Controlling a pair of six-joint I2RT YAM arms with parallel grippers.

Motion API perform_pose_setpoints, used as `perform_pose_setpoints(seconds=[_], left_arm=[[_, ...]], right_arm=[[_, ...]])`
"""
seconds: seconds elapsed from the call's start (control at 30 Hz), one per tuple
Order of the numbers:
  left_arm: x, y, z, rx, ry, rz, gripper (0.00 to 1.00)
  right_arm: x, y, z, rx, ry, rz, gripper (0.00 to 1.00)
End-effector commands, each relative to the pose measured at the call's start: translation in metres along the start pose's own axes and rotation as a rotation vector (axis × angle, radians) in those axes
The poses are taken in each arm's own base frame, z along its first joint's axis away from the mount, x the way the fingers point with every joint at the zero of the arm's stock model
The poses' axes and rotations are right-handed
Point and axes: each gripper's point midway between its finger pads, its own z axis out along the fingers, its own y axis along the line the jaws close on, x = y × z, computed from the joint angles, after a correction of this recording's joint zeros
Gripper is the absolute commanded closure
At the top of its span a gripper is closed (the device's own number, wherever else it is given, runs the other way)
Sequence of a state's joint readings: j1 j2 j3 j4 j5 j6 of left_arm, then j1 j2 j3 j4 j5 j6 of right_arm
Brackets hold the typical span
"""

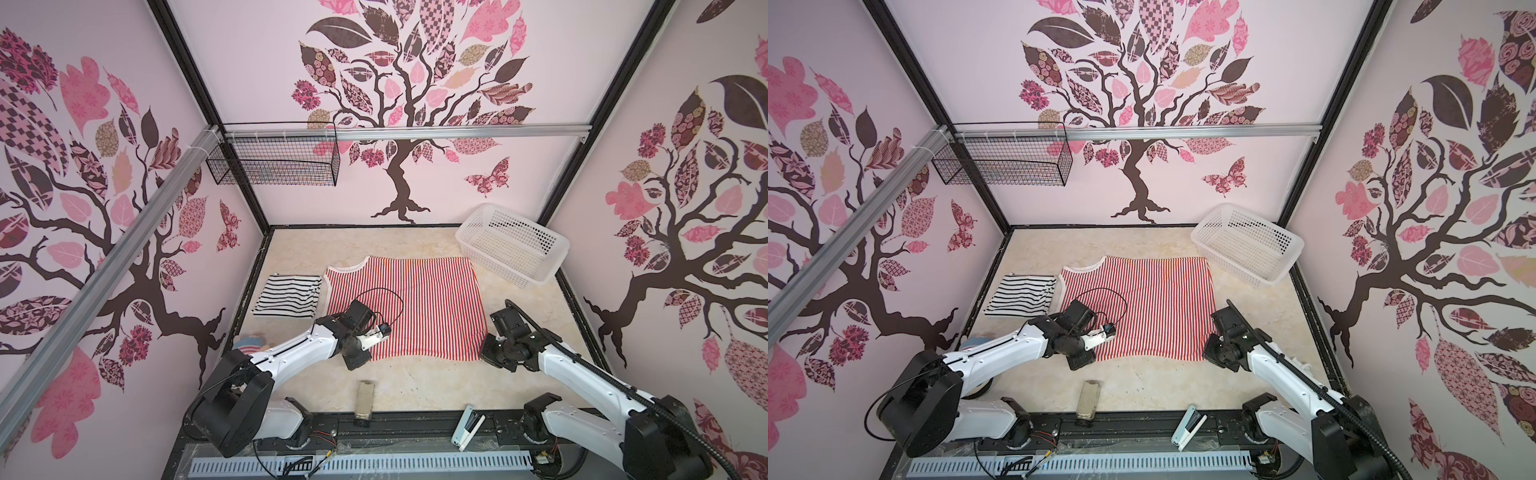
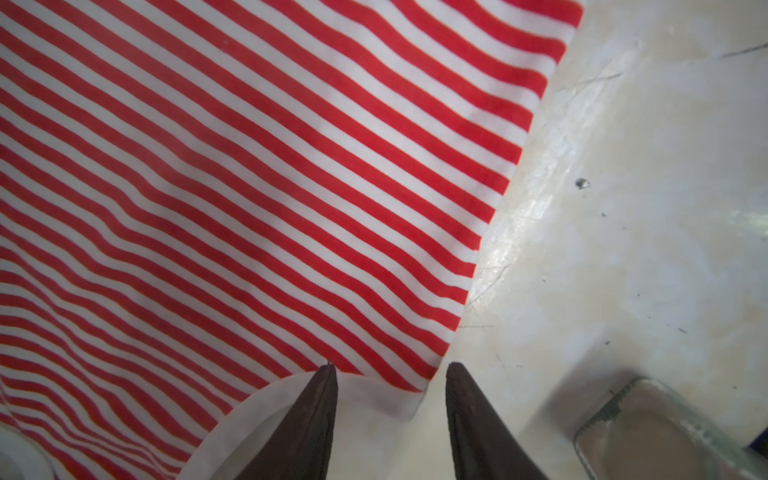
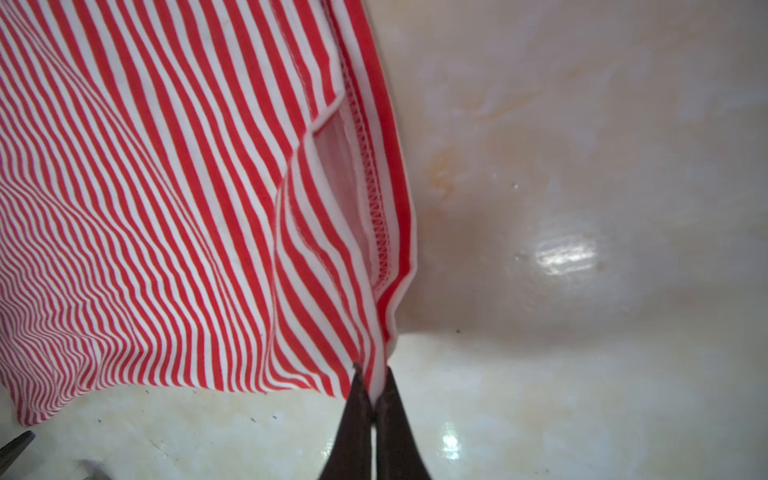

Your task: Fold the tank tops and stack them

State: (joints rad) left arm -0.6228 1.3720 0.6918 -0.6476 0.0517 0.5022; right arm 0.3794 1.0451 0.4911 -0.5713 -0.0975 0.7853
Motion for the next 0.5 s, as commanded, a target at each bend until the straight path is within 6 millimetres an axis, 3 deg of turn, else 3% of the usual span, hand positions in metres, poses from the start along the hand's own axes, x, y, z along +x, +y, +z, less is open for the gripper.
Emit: perform_pose_setpoints(seconds=[0.0,0.33,0.47], left_arm=[[0.0083,-0.0032,0.0083,0.008,0.042,0.013,0.53],[0.0118,0.0003,0.0174,0.002,0.087,0.012,0.56],[0.0095,-0.0044,0.0152,0.027,0.071,0.013,0.63]], right_arm=[[-0.0014,0.0053,-0.008,-0.006,0.0,-0.015,1.0],[-0.0054,0.0119,-0.0142,-0.02,-0.007,-0.021,1.0],[-0.006,0.0124,-0.0167,-0.021,-0.012,-0.022,1.0]])
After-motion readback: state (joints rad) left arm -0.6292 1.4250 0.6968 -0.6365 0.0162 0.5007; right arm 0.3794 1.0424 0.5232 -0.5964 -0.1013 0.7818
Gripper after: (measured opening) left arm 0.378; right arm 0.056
